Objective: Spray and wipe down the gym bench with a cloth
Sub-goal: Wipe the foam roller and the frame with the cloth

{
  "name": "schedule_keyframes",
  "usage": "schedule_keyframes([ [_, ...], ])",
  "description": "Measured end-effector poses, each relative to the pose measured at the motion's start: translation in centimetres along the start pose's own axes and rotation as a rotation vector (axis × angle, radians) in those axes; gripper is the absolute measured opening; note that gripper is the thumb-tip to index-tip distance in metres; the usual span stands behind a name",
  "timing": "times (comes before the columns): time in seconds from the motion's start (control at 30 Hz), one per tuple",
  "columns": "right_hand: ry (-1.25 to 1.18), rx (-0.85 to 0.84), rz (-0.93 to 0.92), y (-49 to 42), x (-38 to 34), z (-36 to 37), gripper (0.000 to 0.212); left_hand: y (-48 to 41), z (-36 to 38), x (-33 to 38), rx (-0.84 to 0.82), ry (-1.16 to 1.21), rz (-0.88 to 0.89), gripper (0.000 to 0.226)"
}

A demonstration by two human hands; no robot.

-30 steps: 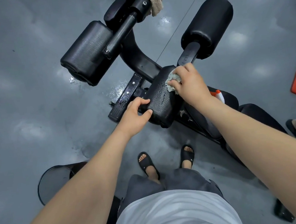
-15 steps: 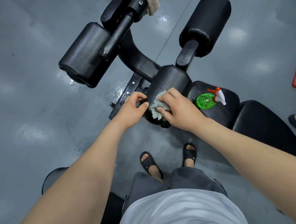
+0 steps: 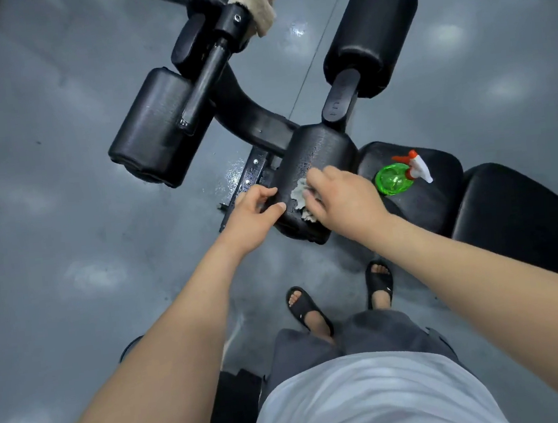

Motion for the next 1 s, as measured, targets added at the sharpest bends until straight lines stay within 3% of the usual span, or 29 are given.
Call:
schedule_keyframes([
  [0.23,0.005,0.001,-0.187,0.6,0.4,0.4,0.025,-0.6,0.1,0.4,0.051,-0.089,-0.008,0.012],
  [0.57,0.015,0.066,0.069,-3.6,4.1,-0.3,0.021,0.2,0.1,0.7,0.052,-0.072,0.015,0.015],
  [0.7,-0.176,-0.075,-0.108,-2.1,4.6,-0.9,0.035,0.2,0.3,0.9,0.063,-0.053,0.005,0.012],
  [0.8,-0.067,-0.096,-0.229,-2.4,5.8,-1.4,0.036,0.1,0.6,0.5,0.067,-0.058,-0.012,0.019],
  [1.0,0.005,-0.002,-0.022,-6.4,7.2,-1.4,0.04,0.0,1.2,-0.4,0.089,-0.041,-0.017,0.026],
])
Point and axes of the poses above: each hand's wrist, its own y-axis away from the middle knuckle, its own z-axis out of the palm, x = y × z, the point moved 1 cm from there along -y, towards the middle knuckle, and after that the axes turned 2 degrees about y, right-handed, at the moved point
